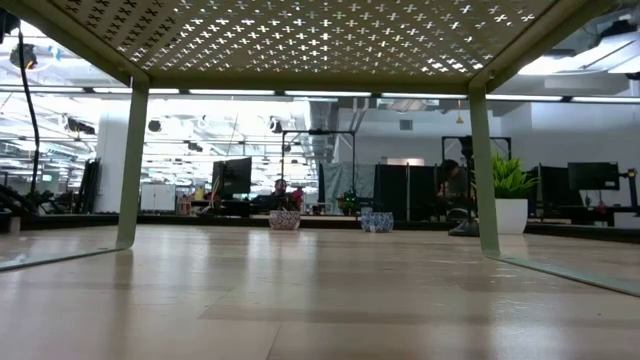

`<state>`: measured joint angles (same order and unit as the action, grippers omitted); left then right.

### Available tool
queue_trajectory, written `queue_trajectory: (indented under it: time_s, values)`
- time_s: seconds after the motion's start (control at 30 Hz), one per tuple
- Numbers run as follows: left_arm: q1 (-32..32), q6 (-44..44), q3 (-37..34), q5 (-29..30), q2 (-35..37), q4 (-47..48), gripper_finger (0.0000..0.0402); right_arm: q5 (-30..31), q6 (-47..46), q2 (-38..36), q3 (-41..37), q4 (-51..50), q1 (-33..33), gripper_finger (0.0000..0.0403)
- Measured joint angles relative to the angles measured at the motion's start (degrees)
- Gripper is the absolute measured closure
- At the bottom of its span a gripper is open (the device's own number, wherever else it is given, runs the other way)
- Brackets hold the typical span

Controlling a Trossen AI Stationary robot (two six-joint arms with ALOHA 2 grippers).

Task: Stock candles on shelf
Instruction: Put the black candle holder on the shelf

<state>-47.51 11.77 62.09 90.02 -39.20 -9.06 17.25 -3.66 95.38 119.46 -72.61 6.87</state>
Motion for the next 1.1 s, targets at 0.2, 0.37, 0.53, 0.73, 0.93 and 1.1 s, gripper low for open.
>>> queue_trajectory:
  time_s: [0.2,0.37,0.53,0.73,0.93,1.1]
  values:
    - [0.01,0.0,0.02,-0.02,-0.01,0.0,0.0164,14.79,-14.16,-15.24,-15.84,-5.39,-0.61,0.0132]
    - [0.01,0.0,0.02,0.0,0.0,0.0,0.0164,23.0,-30.71,-27.42,-33.87,-5.0,-0.77,0.0132]
    - [0.0,0.0,0.02,0.0,0.04,-0.02,0.0164,28.02,-49.56,-36.75,-49.24,-4.55,0.29,0.0132]
    - [0.0,0.0,0.02,-0.01,0.11,-0.25,0.0164,31.35,-58.64,-40.17,-64.4,3.61,-0.47,0.0132]
    - [0.02,0.0,0.02,-0.02,0.11,-0.2,0.0164,32.99,-60.79,-40.76,-77.37,14.97,-0.78,0.0132]
    - [0.01,0.0,0.02,0.0,0.11,0.02,0.0164,37.18,-59.45,-42.46,-87.43,28.08,1.55,0.0132]
